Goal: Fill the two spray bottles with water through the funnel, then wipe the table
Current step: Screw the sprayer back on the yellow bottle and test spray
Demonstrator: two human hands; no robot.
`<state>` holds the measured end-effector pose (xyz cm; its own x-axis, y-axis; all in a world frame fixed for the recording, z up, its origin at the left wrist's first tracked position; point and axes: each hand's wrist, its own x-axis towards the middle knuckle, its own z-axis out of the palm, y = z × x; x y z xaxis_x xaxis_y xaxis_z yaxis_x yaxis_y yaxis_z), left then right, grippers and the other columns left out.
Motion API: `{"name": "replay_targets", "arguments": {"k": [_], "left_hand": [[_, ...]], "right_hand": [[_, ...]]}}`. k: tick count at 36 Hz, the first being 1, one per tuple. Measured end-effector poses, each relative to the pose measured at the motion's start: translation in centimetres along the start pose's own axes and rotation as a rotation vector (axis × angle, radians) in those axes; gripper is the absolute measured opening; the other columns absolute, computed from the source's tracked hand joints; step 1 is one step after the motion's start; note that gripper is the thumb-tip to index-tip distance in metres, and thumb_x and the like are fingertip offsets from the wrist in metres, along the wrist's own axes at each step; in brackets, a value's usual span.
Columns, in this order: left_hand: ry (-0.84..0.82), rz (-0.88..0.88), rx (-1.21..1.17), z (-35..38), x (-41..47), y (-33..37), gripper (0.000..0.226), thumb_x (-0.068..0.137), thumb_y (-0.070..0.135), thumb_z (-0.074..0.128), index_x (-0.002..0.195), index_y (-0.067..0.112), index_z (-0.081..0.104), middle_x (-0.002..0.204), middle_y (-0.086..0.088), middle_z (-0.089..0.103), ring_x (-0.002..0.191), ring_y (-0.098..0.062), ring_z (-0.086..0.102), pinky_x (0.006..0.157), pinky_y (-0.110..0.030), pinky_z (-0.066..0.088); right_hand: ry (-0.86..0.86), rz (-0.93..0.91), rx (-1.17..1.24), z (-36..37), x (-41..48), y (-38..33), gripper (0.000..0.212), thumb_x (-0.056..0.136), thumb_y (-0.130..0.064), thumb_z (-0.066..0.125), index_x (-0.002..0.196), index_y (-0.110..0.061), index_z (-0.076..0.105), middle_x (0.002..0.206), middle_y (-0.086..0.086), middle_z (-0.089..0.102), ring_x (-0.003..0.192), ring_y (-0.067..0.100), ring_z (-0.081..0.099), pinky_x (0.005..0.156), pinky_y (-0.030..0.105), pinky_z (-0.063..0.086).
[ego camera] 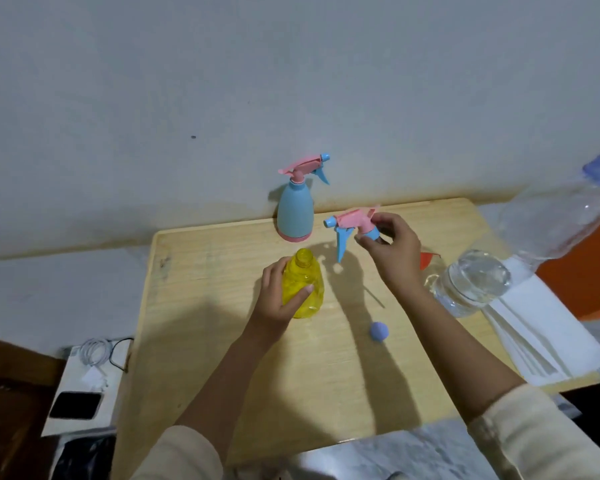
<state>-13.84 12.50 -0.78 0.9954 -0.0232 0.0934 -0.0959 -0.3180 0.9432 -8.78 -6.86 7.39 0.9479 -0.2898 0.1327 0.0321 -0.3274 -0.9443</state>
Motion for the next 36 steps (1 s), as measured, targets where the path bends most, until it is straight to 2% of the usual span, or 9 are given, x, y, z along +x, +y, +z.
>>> {"name": "replay_targets", "arguments": {"k": [5, 10, 16, 19, 22, 27, 29, 33, 36], "left_hand": [[0.007, -0.015, 0.043, 0.2, -0.1, 0.3, 0.069, 0.077, 0.056, 0.056, 0.135, 0.022, 0.04, 0.124, 0.004, 0.041, 0.124, -0.01, 0.042, 0.106, -0.024, 0.031], [0.002, -0.028, 0.041, 0.2, -0.1, 0.5, 0.057, 0.087, 0.028, 0.065, 0.136, 0.018, 0.039, 0.124, 0.002, 0.041, 0.125, -0.012, 0.042, 0.104, -0.02, 0.028], [-0.004, -0.041, 0.012, 0.2, -0.3, 0.9, 0.053, 0.088, 0.028, 0.063, 0.135, 0.023, 0.039, 0.126, 0.003, 0.04, 0.123, -0.008, 0.041, 0.103, -0.02, 0.029], [0.004, -0.037, 0.004, 0.2, -0.4, 0.9, 0.052, 0.088, 0.031, 0.063, 0.134, 0.024, 0.039, 0.127, 0.004, 0.04, 0.123, -0.007, 0.041, 0.103, -0.022, 0.03], [0.017, -0.034, -0.003, 0.3, -0.4, 0.8, 0.052, 0.088, 0.029, 0.064, 0.133, 0.024, 0.039, 0.126, 0.004, 0.04, 0.122, -0.007, 0.042, 0.104, -0.022, 0.031], [0.065, -0.005, -0.02, 0.5, -0.3, 0.2, 0.051, 0.086, 0.024, 0.068, 0.13, 0.027, 0.043, 0.121, 0.007, 0.044, 0.121, -0.008, 0.046, 0.105, -0.026, 0.035], [0.082, 0.008, -0.011, 0.6, -0.4, -0.2, 0.052, 0.086, 0.027, 0.067, 0.132, 0.03, 0.043, 0.121, 0.014, 0.045, 0.123, -0.005, 0.045, 0.105, -0.023, 0.034], [0.113, 0.075, -0.003, 0.9, -0.8, -0.2, 0.048, 0.088, 0.024, 0.063, 0.126, 0.043, 0.04, 0.121, 0.023, 0.044, 0.119, 0.019, 0.037, 0.098, -0.005, 0.03], [0.107, 0.045, -0.039, 1.4, -1.0, -0.6, 0.05, 0.085, 0.037, 0.064, 0.131, 0.032, 0.046, 0.121, 0.02, 0.048, 0.122, 0.001, 0.045, 0.105, -0.029, 0.039]], "right_hand": [[0.022, -0.031, 0.316, -0.4, 0.3, -5.7, 0.037, 0.07, 0.002, 0.077, 0.101, -0.008, 0.06, 0.09, -0.004, 0.062, 0.08, -0.002, 0.057, 0.079, 0.011, 0.045], [-0.016, -0.01, 0.639, 0.0, -0.2, -9.0, 0.037, 0.061, -0.01, 0.079, 0.093, -0.017, 0.063, 0.097, 0.008, 0.063, 0.094, 0.017, 0.059, 0.102, 0.042, 0.046], [-0.064, -0.078, 0.722, 0.3, -0.8, -11.8, 0.038, 0.062, -0.01, 0.078, 0.096, -0.017, 0.063, 0.099, 0.008, 0.064, 0.099, 0.021, 0.06, 0.103, 0.048, 0.044], [-0.072, -0.135, 0.689, 0.5, -1.2, -12.4, 0.036, 0.068, -0.005, 0.077, 0.099, -0.016, 0.063, 0.1, 0.008, 0.064, 0.1, 0.02, 0.061, 0.101, 0.044, 0.046], [-0.079, -0.168, 0.651, 1.1, -1.8, -12.0, 0.034, 0.073, 0.003, 0.074, 0.099, -0.015, 0.061, 0.096, 0.003, 0.065, 0.095, 0.014, 0.062, 0.095, 0.032, 0.049], [-0.102, -0.114, 0.614, 3.3, -3.1, -8.5, 0.037, 0.07, 0.009, 0.074, 0.094, -0.017, 0.061, 0.095, 0.002, 0.065, 0.091, 0.012, 0.062, 0.085, 0.021, 0.049], [-0.115, -0.08, 0.579, 4.1, -3.9, -6.6, 0.037, 0.07, 0.008, 0.074, 0.092, -0.018, 0.061, 0.094, 0.001, 0.066, 0.09, 0.01, 0.063, 0.083, 0.019, 0.048], [-0.199, -0.039, 0.459, 4.8, -5.0, -3.4, 0.031, 0.073, 0.005, 0.074, 0.093, -0.015, 0.062, 0.095, 0.001, 0.067, 0.094, 0.01, 0.064, 0.085, 0.021, 0.049], [-0.255, -0.027, 0.406, 4.9, -5.2, -1.8, 0.032, 0.073, 0.008, 0.072, 0.092, -0.014, 0.062, 0.092, 0.0, 0.066, 0.09, 0.006, 0.064, 0.081, 0.02, 0.049]]}}
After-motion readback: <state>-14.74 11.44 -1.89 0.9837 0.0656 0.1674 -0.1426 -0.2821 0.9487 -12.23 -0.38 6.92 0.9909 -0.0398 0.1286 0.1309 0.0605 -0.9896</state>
